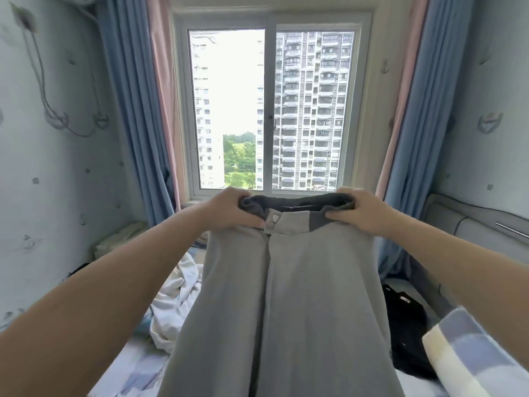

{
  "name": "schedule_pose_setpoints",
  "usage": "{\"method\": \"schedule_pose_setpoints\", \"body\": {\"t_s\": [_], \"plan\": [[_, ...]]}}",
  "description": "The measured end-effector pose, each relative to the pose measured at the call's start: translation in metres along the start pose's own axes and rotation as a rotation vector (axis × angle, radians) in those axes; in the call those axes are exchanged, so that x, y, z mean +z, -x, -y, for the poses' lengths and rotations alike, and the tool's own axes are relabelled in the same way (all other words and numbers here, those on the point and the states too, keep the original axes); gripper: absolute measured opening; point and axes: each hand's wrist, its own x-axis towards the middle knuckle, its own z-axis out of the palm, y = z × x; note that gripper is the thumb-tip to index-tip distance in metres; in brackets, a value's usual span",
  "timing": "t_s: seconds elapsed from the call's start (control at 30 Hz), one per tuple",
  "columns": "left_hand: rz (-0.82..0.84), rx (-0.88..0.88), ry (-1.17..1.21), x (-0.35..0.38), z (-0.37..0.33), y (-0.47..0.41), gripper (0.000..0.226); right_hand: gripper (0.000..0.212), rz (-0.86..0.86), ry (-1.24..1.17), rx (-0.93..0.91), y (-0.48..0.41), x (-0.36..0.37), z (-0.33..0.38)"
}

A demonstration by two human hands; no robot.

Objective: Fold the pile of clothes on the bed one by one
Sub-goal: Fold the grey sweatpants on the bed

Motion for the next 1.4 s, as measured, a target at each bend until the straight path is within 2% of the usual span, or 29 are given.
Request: {"method": "schedule_pose_setpoints", "body": {"t_s": [0.07,0.13,0.2,0.23,0.33,0.37,0.43,0.5,0.53,0.57,0.63,0.67,0.7,0.73,0.83,0.9,1.03,1.1,1.17,1.27,1.4], "plan": [[-0.012,-0.039,0.080,0.008,-0.013,0.008,0.018,0.021,-0.079,-0.094,0.050,0.014,-0.009,-0.003],[-0.062,-0.069,0.171,0.016,-0.021,0.013,0.012,0.029,-0.121,-0.294,0.137,0.026,-0.013,-0.006],[-0.102,-0.096,0.131,0.029,-0.028,0.016,0.014,0.035,-0.136,-0.476,0.229,0.037,-0.018,-0.009],[-0.122,-0.099,0.077,0.036,-0.031,0.017,0.015,0.033,-0.145,-0.490,0.251,0.041,-0.022,-0.010],[-0.143,-0.094,0.070,0.053,-0.041,0.020,0.014,0.015,-0.151,-0.291,0.199,0.049,-0.035,-0.014],[-0.126,-0.088,0.112,0.058,-0.045,0.023,0.011,0.015,-0.148,-0.188,0.161,0.052,-0.039,-0.016],[-0.040,-0.067,0.120,0.064,-0.050,0.030,0.025,0.021,-0.135,-0.051,0.113,0.057,-0.044,-0.021],[0.070,-0.079,-0.024,0.070,-0.052,0.038,0.031,0.023,-0.088,-0.015,0.109,0.064,-0.045,-0.026],[0.111,-0.101,-0.141,0.073,-0.052,0.041,0.026,0.029,-0.045,-0.013,0.125,0.069,-0.046,-0.028],[0.124,-0.124,-0.233,0.074,-0.051,0.044,0.021,0.046,0.016,0.004,0.139,0.074,-0.046,-0.030],[0.089,-0.181,-0.229,0.074,-0.043,0.051,0.016,0.082,0.159,0.120,0.155,0.085,-0.044,-0.037],[0.064,-0.204,-0.184,0.074,-0.038,0.055,0.018,0.091,0.213,0.183,0.161,0.091,-0.042,-0.041],[0.039,-0.223,-0.145,0.076,-0.033,0.060,0.022,0.090,0.247,0.237,0.178,0.098,-0.040,-0.046],[0.018,-0.242,-0.112,0.079,-0.026,0.064,0.024,0.078,0.262,0.294,0.200,0.105,-0.038,-0.054],[-0.033,-0.302,0.017,0.094,0.005,0.084,0.021,0.015,0.295,0.469,0.207,0.132,-0.032,-0.085],[-0.045,-0.347,0.024,0.105,0.026,0.103,0.022,0.016,0.264,0.400,0.236,0.154,-0.030,-0.108],[-0.110,-0.294,-0.006,0.128,0.039,0.132,0.017,0.020,0.230,0.127,0.326,0.189,0.007,-0.129],[-0.138,-0.304,-0.051,0.132,0.038,0.137,0.015,0.026,0.138,-0.148,0.453,0.201,0.032,-0.127],[-0.086,-0.300,-0.128,0.130,0.042,0.144,0.026,0.028,0.012,-0.329,0.546,0.209,0.047,-0.127],[0.050,-0.298,-0.201,0.126,0.053,0.160,0.030,0.027,-0.030,-0.310,0.532,0.218,0.056,-0.131],[0.148,-0.358,-0.235,0.134,0.059,0.168,0.019,0.019,0.053,-0.316,0.489,0.226,0.055,-0.139]]}}
